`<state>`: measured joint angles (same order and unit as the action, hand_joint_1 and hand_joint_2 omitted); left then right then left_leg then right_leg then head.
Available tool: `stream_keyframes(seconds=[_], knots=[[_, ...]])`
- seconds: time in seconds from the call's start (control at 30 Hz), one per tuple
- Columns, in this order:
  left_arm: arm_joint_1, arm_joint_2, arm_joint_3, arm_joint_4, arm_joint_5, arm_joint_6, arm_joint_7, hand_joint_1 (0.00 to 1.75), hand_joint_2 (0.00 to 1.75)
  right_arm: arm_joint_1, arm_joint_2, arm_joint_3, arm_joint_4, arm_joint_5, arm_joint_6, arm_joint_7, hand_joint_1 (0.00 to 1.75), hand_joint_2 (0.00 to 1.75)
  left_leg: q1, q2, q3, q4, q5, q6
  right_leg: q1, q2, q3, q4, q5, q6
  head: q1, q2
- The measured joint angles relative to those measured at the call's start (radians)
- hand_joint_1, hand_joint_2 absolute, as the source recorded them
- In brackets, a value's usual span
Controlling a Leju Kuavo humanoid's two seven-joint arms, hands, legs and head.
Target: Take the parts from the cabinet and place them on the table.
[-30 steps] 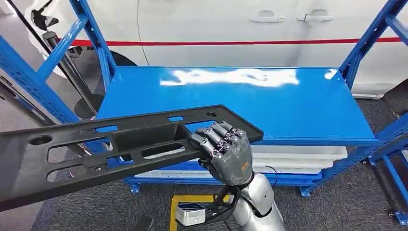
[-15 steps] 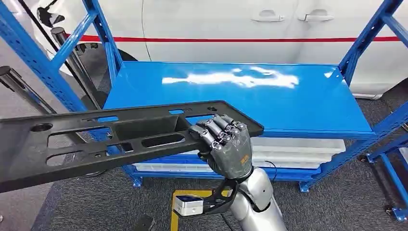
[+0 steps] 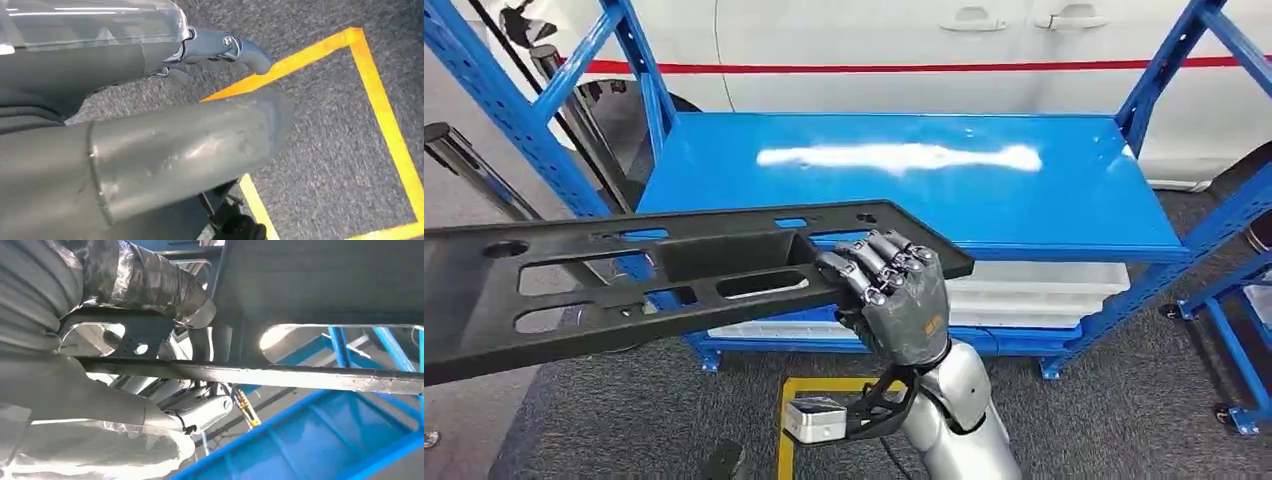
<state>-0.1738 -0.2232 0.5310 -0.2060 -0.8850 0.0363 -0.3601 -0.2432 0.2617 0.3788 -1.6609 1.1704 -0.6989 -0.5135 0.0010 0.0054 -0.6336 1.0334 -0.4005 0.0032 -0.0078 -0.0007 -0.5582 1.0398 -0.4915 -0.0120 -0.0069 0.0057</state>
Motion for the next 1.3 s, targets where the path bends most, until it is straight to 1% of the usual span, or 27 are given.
stream_keyframes(seconds=[0.03, 0.07, 0.13, 0.17, 0.23, 0.3, 0.33, 0.37, 0.4, 0.5, 0.53, 0.6, 0.63, 0.67, 0.7, 0.77, 0.83, 0.87, 0.9, 1.0, 1.03, 1.07, 1.13, 1.17, 1.2, 1.23, 1.3], knots=[[-0.001, 0.0, 0.0, 0.0, 0.0, 0.0, 0.0, 0.0, 0.0, -0.001, 0.001, 0.0, 0.0, 0.0, 0.0, 0.0, 1.75, 1.75, 0.004, -0.003, -0.012, 0.014, -0.022, -0.005, -0.004, -0.005, -0.009, -0.004, 0.012, -0.01, 0.0, 0.0], [0.0, 0.0, 0.0, 0.0, 0.0, 0.0, 0.0, 0.0, 0.0, -0.001, 0.004, 0.0, 0.0, 0.0, 0.0, -0.001, 1.75, 1.75, 0.004, -0.003, -0.028, 0.048, -0.071, -0.011, -0.005, -0.004, -0.021, -0.005, 0.021, -0.018, -0.001, 0.0], [0.0, 0.0, 0.0, 0.0, 0.0, 0.0, 0.001, 0.0, 0.0, -0.001, 0.006, 0.0, 0.0, 0.0, 0.0, -0.001, 1.75, 1.75, 0.008, -0.002, -0.064, 0.186, -0.182, -0.02, -0.002, -0.005, -0.046, -0.005, 0.04, -0.022, 0.0, 0.0], [0.0, 0.0, 0.0, 0.0, 0.001, 0.0, 0.001, 0.0, 0.0, -0.001, 0.006, 0.0, 0.001, -0.001, 0.0, -0.001, 1.75, 1.75, 0.009, -0.002, -0.076, 0.251, -0.213, -0.023, -0.001, -0.006, -0.059, -0.004, 0.05, -0.022, -0.001, 0.0], [0.0, 0.001, 0.0, 0.0, 0.002, 0.0, 0.001, 0.0, 0.0, 0.0, 0.007, 0.0, 0.002, -0.001, 0.0, -0.001, 1.75, 1.75, 0.009, -0.002, -0.054, 0.281, -0.188, -0.023, 0.0, -0.007, -0.086, 0.0, 0.069, -0.021, -0.001, 0.0], [-0.001, 0.001, 0.0, 0.0, 0.002, 0.0, 0.001, 0.0, 0.0, 0.0, 0.007, 0.0, 0.003, 0.0, 0.0, -0.001, 1.75, 1.75, 0.009, -0.002, 0.034, 0.173, -0.119, -0.018, 0.0, -0.006, -0.11, 0.005, 0.086, -0.018, -0.001, 0.0], [-0.003, 0.001, 0.0, 0.0, 0.002, 0.0, 0.001, 0.0, 0.0, 0.0, 0.008, 0.0, 0.003, 0.0, 0.0, -0.001, 1.75, 1.75, 0.008, -0.003, 0.101, 0.082, -0.104, -0.012, 0.001, -0.005, -0.12, 0.006, 0.095, -0.015, -0.001, 0.0], [-0.007, 0.002, 0.0, 0.0, 0.003, 0.0, 0.001, 0.0, 0.0, 0.0, 0.008, 0.0, 0.003, 0.0, 0.0, -0.001, 1.75, 1.75, 0.003, -0.004, 0.156, -0.012, -0.14, -0.004, 0.003, -0.005, -0.126, 0.008, 0.104, -0.009, -0.001, 0.0], [-0.008, 0.002, -0.001, -0.001, 0.003, -0.001, 0.0, 0.0, 0.0, -0.001, 0.008, 0.0, 0.003, 0.002, 0.0, -0.001, 1.75, 1.75, 0.0, -0.005, 0.17, -0.036, -0.141, -0.001, 0.002, -0.005, -0.127, 0.005, 0.113, -0.003, 0.0, 0.0], [-0.006, 0.003, -0.001, -0.001, 0.004, -0.002, 0.0, 0.0, 0.0, -0.001, 0.008, 0.0, 0.003, 0.002, 0.0, -0.001, 1.75, 1.75, -0.006, -0.006, 0.149, -0.038, -0.119, 0.016, -0.001, -0.006, -0.125, -0.011, 0.145, 0.015, 0.0, 0.0], [-0.007, 0.002, -0.001, -0.001, 0.004, -0.002, 0.0, 0.0, 0.0, -0.001, 0.007, 0.0, 0.003, 0.002, 0.0, -0.001, 1.75, 1.75, 0.009, -0.001, 0.147, -0.053, -0.097, 0.025, 0.0, -0.002, -0.135, -0.005, 0.141, 0.02, 0.0, 0.0], [-0.01, 0.002, -0.002, -0.001, 0.005, -0.002, 0.0, 0.0, 0.0, -0.001, 0.008, 0.0, 0.003, 0.002, 0.0, -0.001, 1.75, 1.75, 0.005, 0.004, 0.116, -0.055, -0.068, 0.042, 0.001, 0.001, -0.166, 0.069, 0.024, 0.027, 0.0, 0.0], [-0.01, 0.002, -0.003, -0.001, 0.005, -0.002, 0.0, 0.0, 0.0, 0.0, 0.007, 0.0, 0.003, 0.002, 0.0, -0.001, 1.75, 1.75, 0.004, 0.005, 0.099, -0.053, -0.056, 0.042, 0.0, 0.001, -0.184, 0.148, -0.041, 0.03, 0.0, 0.0], [-0.009, 0.002, -0.003, -0.001, 0.005, -0.002, 0.0, 0.0, 0.0, 0.001, 0.007, 0.0, 0.003, 0.002, 0.0, -0.001, 1.75, 1.75, 0.003, 0.005, 0.082, -0.05, -0.045, 0.041, -0.002, 0.001, -0.198, 0.223, -0.08, 0.034, 0.0, 0.0], [-0.008, 0.002, -0.003, -0.001, 0.005, -0.002, 0.0, 0.0, 0.0, 0.001, 0.007, 0.0, 0.004, 0.002, 0.0, -0.001, 1.75, 1.75, 0.002, 0.006, 0.064, -0.045, -0.035, 0.04, -0.004, 0.001, -0.202, 0.276, -0.085, 0.036, 0.0, 0.0], [-0.009, 0.002, -0.003, -0.001, 0.005, -0.002, 0.0, 0.0, 0.0, 0.0, 0.007, 0.0, 0.005, 0.002, 0.0, 0.0, 1.75, 1.75, 0.002, 0.007, 0.027, -0.033, -0.017, 0.035, -0.008, 0.0, -0.16, 0.276, -0.025, 0.04, 0.0, 0.0], [-0.009, 0.002, -0.004, -0.001, 0.005, -0.002, 0.0, 0.0, 0.0, -0.001, 0.007, 0.0, 0.005, 0.002, 0.0, 0.0, 1.75, 1.75, 0.003, 0.006, -0.007, -0.015, -0.002, 0.028, -0.014, 0.0, -0.043, 0.144, 0.014, 0.039, 0.0, 0.0], [-0.009, 0.002, -0.004, -0.001, 0.005, -0.002, 0.0, 0.0, 0.0, -0.002, 0.007, 0.0, 0.005, 0.002, 0.0, 0.0, 1.75, 1.75, 0.002, 0.005, -0.018, -0.004, 0.003, 0.021, -0.015, 0.001, 0.015, 0.056, -0.034, 0.037, 0.0, 0.0], [-0.009, 0.002, -0.004, -0.002, 0.005, -0.002, 0.0, 0.0, 0.0, -0.003, 0.008, 0.0, 0.005, 0.005, 0.0, 0.0, 1.75, 1.75, 0.0, 0.004, -0.026, 0.004, 0.008, 0.014, -0.005, 0.003, 0.043, 0.004, -0.053, 0.028, -0.001, 0.0], [-0.007, 0.002, -0.005, -0.002, 0.005, -0.002, -0.002, 0.0, 0.0, -0.002, 0.008, 0.0, 0.005, 0.012, 0.0, 0.0, 1.75, 1.75, 0.003, 0.003, -0.03, -0.005, 0.036, -0.004, 0.001, 0.005, 0.025, 0.008, -0.032, 0.002, 0.0, 0.0], [-0.006, 0.002, -0.004, -0.002, 0.005, -0.002, -0.002, 0.0, 0.0, -0.002, 0.008, 0.0, 0.007, 0.014, 0.0, 0.0, 1.75, 1.75, 0.008, 0.002, -0.037, -0.003, 0.031, -0.011, -0.005, 0.0, 0.015, 0.0, -0.016, -0.013, 0.0, 0.0], [-0.004, 0.002, -0.004, -0.002, 0.005, -0.003, -0.002, 0.0, 0.0, -0.002, 0.008, 0.0, 0.008, 0.015, 0.0, 0.0, 1.75, 1.75, 0.01, 0.002, -0.051, 0.018, -0.01, -0.017, -0.005, -0.001, 0.004, 0.0, -0.003, -0.019, -0.001, 0.0], [-0.003, 0.002, -0.005, -0.002, 0.005, -0.004, -0.002, 0.0, 0.0, -0.002, 0.009, 0.0, 0.008, 0.016, 0.0, 0.0, 1.75, 1.75, 0.011, 0.002, -0.083, 0.131, -0.136, -0.025, -0.003, -0.002, -0.026, 0.0, 0.02, -0.028, -0.001, 0.0], [-0.004, 0.002, -0.005, -0.002, 0.005, -0.004, -0.002, 0.0, 0.0, -0.002, 0.009, 0.0, 0.008, 0.016, 0.0, 0.0, 1.75, 1.75, 0.011, 0.002, -0.096, 0.2, -0.18, -0.027, -0.001, -0.002, -0.041, 0.001, 0.032, -0.029, -0.001, 0.0], [-0.004, 0.002, -0.005, -0.002, 0.005, -0.004, -0.002, 0.0, 0.0, -0.002, 0.009, 0.0, 0.008, 0.016, 0.0, 0.001, 1.75, 1.75, 0.011, 0.001, -0.103, 0.261, -0.199, -0.028, 0.001, -0.002, -0.059, 0.002, 0.045, -0.029, -0.001, 0.0], [-0.004, 0.003, -0.005, -0.002, 0.005, -0.004, -0.002, 0.0, 0.0, -0.001, 0.009, 0.0, 0.01, 0.016, 0.0, 0.0, 1.75, 1.75, 0.011, 0.001, -0.095, 0.29, -0.184, -0.026, 0.002, -0.002, -0.076, 0.003, 0.057, -0.029, -0.001, 0.0], [-0.004, 0.003, -0.004, -0.002, 0.005, -0.005, -0.003, 0.0, 0.0, 0.0, 0.009, 0.0, 0.01, 0.016, 0.0, 0.0, 1.75, 1.75, 0.008, 0.001, -0.022, 0.229, -0.111, -0.018, 0.004, -0.002, -0.108, 0.008, 0.079, -0.026, -0.002, 0.0]])
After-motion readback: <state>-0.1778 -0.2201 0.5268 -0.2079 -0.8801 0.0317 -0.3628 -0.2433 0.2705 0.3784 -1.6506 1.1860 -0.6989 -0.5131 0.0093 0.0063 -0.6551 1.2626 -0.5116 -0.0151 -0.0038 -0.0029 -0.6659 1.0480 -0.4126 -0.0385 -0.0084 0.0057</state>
